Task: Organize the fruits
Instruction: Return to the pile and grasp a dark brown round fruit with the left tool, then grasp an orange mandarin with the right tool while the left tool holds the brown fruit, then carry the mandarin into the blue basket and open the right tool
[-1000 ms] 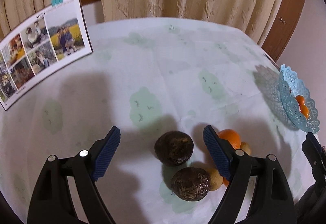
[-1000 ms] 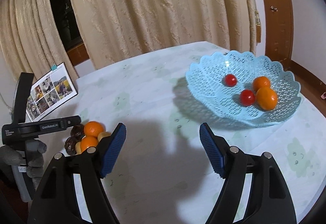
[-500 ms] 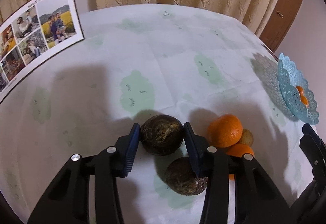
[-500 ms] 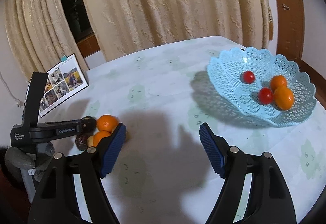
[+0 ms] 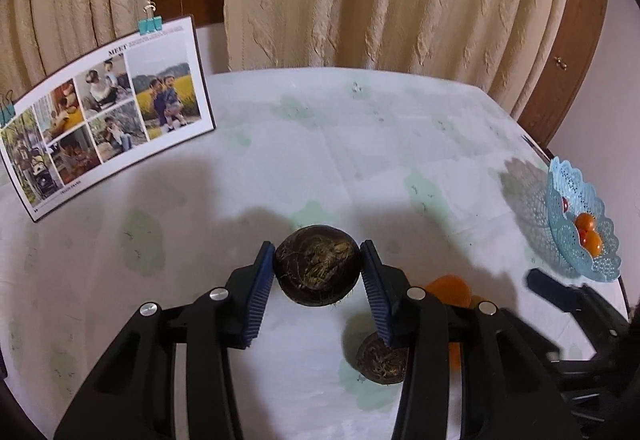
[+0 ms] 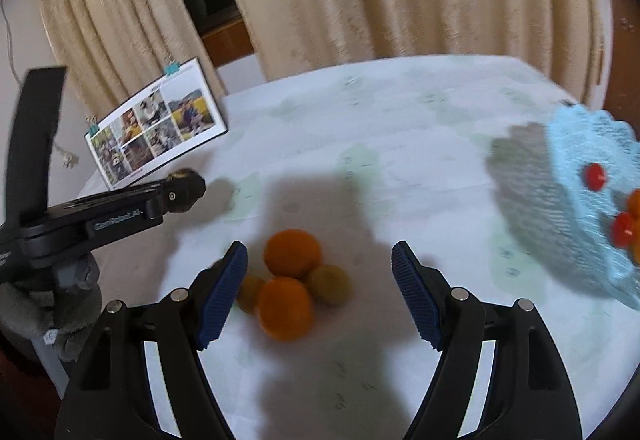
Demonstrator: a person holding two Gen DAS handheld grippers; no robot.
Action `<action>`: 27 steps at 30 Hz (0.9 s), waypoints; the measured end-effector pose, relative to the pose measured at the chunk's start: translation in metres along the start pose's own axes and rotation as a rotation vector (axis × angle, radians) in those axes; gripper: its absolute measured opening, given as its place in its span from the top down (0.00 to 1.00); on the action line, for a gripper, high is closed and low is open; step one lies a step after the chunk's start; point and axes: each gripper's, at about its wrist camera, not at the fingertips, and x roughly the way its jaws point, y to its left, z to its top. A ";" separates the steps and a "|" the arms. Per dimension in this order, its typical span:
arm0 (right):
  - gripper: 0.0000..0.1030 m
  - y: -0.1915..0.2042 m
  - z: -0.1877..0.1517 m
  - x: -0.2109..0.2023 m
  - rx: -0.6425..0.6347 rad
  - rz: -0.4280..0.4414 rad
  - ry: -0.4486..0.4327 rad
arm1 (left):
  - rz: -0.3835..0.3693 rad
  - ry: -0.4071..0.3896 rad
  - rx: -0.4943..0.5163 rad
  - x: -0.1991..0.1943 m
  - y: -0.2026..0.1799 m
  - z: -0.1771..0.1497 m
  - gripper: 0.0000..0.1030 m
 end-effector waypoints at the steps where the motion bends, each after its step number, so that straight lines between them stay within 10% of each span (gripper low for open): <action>1: 0.26 0.002 0.003 0.007 -0.002 0.007 0.015 | 0.005 -0.006 0.000 -0.001 0.001 0.000 0.57; 19: 0.60 0.013 0.006 0.056 -0.074 0.013 0.120 | 0.069 -0.066 0.018 -0.012 0.001 0.004 0.57; 27: 0.60 0.005 0.010 0.041 -0.033 -0.003 0.075 | 0.089 -0.084 0.035 -0.016 -0.003 0.002 0.57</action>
